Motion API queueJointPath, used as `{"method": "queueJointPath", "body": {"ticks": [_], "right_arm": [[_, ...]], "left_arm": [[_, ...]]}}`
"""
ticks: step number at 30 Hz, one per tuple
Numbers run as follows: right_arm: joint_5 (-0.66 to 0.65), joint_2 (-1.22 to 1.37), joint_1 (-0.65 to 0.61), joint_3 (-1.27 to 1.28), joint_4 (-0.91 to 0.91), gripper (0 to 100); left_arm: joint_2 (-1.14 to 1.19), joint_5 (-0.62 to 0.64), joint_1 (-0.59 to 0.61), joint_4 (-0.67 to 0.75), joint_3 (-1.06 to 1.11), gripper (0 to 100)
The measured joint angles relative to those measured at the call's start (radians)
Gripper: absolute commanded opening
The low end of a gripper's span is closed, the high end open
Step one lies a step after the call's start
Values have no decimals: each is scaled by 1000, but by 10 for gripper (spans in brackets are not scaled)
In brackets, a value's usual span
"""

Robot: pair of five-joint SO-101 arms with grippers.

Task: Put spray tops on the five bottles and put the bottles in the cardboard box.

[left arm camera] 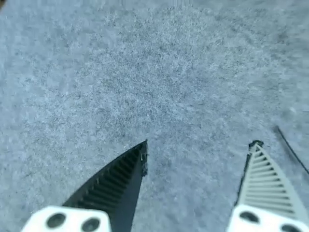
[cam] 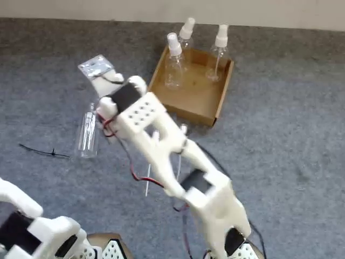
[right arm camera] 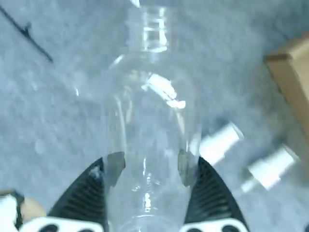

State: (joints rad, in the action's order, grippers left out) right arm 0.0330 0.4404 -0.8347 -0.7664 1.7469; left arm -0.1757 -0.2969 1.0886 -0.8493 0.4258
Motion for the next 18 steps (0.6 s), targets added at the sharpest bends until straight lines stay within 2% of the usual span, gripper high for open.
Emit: {"method": "queueJointPath", "body": {"ticks": [4, 9, 15, 18], "right_arm": [[-72, -354, 104, 351, 0, 4], [-252, -764, 364, 724, 0, 7], [-522, -1157, 709, 1134, -20, 9], [-605, -1274, 899, 1309, -141, 9]], "left_arm": [[-153, 0, -103, -127, 20, 299], [-356, 0, -285, -296, 58, 296], [-552, 0, -605, -499, 78, 294], [-566, 29, -775, -551, 78, 294]]}}
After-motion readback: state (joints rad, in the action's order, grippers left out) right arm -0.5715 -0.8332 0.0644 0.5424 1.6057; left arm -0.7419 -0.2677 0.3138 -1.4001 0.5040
